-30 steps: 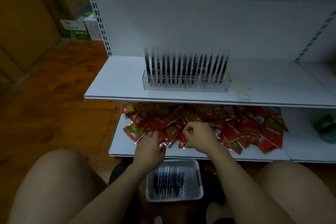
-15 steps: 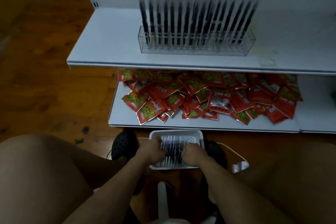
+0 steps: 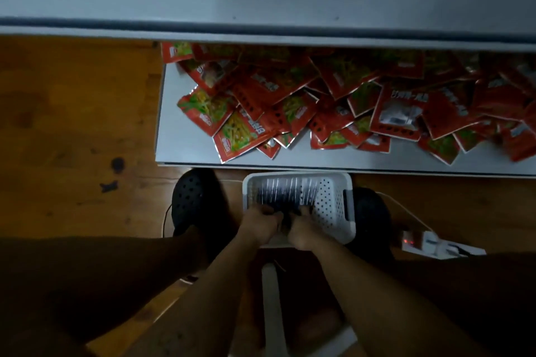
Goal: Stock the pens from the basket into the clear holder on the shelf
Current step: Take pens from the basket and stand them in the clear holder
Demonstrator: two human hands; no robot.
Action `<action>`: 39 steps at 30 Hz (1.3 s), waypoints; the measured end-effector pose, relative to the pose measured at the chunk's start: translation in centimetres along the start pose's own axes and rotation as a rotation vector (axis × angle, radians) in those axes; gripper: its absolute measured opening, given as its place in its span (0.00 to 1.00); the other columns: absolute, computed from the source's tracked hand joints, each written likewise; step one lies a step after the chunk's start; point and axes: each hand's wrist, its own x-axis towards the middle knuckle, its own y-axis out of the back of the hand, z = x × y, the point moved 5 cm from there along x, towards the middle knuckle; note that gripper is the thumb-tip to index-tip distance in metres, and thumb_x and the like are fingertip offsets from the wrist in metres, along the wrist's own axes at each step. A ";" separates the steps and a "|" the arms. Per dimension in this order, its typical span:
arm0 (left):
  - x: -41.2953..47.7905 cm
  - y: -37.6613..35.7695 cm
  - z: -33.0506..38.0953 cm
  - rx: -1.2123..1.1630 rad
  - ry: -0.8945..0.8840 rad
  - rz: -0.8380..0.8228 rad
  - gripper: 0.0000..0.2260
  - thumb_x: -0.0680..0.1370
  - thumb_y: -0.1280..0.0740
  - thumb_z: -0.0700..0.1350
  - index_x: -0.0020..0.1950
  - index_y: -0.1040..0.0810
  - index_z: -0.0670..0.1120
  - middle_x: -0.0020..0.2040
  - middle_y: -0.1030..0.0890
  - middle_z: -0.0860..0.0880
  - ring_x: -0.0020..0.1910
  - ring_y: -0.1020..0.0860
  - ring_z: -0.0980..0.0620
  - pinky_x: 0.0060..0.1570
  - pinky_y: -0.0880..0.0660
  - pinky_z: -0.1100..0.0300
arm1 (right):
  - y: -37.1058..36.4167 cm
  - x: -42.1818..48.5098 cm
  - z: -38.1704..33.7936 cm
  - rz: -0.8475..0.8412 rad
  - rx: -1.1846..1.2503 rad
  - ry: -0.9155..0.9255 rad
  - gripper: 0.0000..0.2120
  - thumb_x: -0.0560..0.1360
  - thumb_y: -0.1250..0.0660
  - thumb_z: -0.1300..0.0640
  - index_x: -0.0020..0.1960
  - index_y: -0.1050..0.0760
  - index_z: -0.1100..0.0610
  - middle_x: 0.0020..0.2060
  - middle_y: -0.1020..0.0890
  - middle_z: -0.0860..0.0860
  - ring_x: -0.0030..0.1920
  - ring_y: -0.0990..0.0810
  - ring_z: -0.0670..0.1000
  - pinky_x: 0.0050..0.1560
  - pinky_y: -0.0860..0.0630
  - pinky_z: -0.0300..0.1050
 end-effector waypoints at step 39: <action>-28.3 12.4 20.3 0.033 -0.894 0.522 0.19 0.76 0.31 0.52 0.64 0.28 0.48 0.55 0.23 0.50 0.55 0.23 0.49 0.55 0.26 0.55 | 23.8 -37.2 -9.2 1.251 0.522 0.805 0.30 0.74 0.28 0.59 0.70 0.37 0.44 0.45 0.21 0.44 0.35 0.19 0.41 0.36 0.25 0.36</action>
